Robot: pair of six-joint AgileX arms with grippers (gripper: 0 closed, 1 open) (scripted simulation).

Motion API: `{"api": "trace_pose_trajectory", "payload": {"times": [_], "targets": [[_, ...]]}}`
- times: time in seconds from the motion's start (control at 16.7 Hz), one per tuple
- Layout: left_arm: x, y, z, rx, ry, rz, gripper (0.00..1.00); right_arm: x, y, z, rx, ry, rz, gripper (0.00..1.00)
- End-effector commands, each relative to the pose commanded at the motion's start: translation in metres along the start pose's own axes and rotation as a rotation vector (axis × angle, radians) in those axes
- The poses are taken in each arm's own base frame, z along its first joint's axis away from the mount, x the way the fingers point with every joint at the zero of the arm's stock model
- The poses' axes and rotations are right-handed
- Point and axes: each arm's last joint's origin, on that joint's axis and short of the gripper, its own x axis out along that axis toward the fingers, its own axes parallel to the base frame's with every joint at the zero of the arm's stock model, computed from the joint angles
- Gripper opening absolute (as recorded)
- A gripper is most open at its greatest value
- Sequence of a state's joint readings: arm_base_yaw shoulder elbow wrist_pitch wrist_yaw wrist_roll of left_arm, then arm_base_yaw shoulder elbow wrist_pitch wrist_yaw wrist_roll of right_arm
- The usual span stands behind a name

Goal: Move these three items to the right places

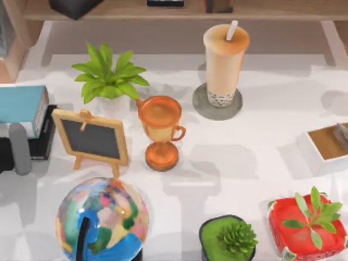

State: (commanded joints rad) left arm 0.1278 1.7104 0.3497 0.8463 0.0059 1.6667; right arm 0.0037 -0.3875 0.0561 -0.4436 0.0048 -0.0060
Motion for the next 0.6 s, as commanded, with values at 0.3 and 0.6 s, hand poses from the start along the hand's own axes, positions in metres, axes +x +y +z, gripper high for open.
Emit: {"api": "trace_pose_trajectory", "payload": {"times": [0.3, 0.6], "targets": [[0.0000, 0.0000, 0.0000, 0.000, 0.000, 0.000, 0.23, 0.0000, 0.0000, 0.0000, 0.000, 0.000, 0.000, 1.00], [0.0000, 0.0000, 0.0000, 0.000, 0.000, 0.000, 0.60, 0.0000, 0.0000, 0.0000, 0.000, 0.000, 0.000, 1.00]]}}
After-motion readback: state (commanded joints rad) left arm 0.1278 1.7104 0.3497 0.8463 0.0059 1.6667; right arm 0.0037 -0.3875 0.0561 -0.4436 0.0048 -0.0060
